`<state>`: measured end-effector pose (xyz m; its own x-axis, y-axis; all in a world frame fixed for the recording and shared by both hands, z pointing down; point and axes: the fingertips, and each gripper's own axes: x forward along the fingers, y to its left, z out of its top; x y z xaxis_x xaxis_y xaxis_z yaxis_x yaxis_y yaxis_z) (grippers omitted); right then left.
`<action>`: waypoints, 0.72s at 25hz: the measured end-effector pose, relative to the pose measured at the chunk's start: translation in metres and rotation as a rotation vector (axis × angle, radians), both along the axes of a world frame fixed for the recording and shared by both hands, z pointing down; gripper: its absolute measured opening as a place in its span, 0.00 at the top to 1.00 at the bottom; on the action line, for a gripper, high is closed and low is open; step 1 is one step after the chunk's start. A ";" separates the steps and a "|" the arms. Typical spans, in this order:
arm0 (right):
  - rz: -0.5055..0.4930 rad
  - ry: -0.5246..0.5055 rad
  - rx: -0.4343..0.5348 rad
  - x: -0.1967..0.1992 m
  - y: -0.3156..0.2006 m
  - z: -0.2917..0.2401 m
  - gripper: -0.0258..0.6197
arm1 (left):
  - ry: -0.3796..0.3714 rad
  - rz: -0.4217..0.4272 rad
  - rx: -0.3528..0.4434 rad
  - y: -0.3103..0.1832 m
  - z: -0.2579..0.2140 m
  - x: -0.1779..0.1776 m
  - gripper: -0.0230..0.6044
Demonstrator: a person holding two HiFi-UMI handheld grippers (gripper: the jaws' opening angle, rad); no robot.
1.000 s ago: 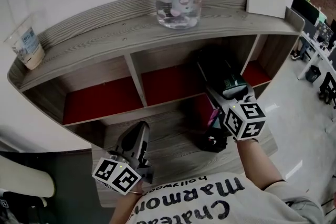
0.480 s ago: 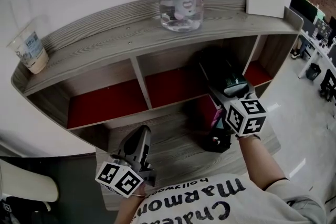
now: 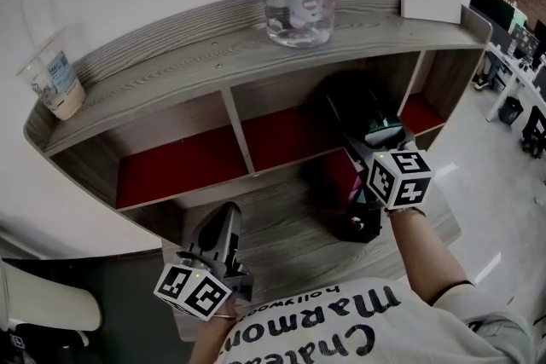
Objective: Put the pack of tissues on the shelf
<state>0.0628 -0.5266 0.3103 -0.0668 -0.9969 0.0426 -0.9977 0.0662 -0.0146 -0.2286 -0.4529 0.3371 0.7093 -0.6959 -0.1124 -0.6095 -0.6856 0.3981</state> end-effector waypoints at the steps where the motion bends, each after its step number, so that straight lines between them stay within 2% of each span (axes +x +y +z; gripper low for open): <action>1: -0.003 0.003 -0.001 0.000 -0.001 0.000 0.23 | 0.002 -0.002 0.006 0.000 -0.002 -0.001 0.93; 11: -0.050 0.009 0.004 -0.006 -0.010 0.000 0.22 | -0.012 -0.030 0.023 0.020 -0.010 0.003 0.93; 18: -0.067 0.010 -0.003 -0.009 -0.009 0.001 0.21 | -0.025 -0.100 0.029 0.046 -0.018 -0.001 0.94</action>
<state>0.0540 -0.5358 0.3114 -0.1329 -0.9900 0.0469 -0.9911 0.1328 -0.0046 -0.2298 -0.4068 0.3188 0.6395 -0.7599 -0.1167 -0.6848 -0.6320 0.3629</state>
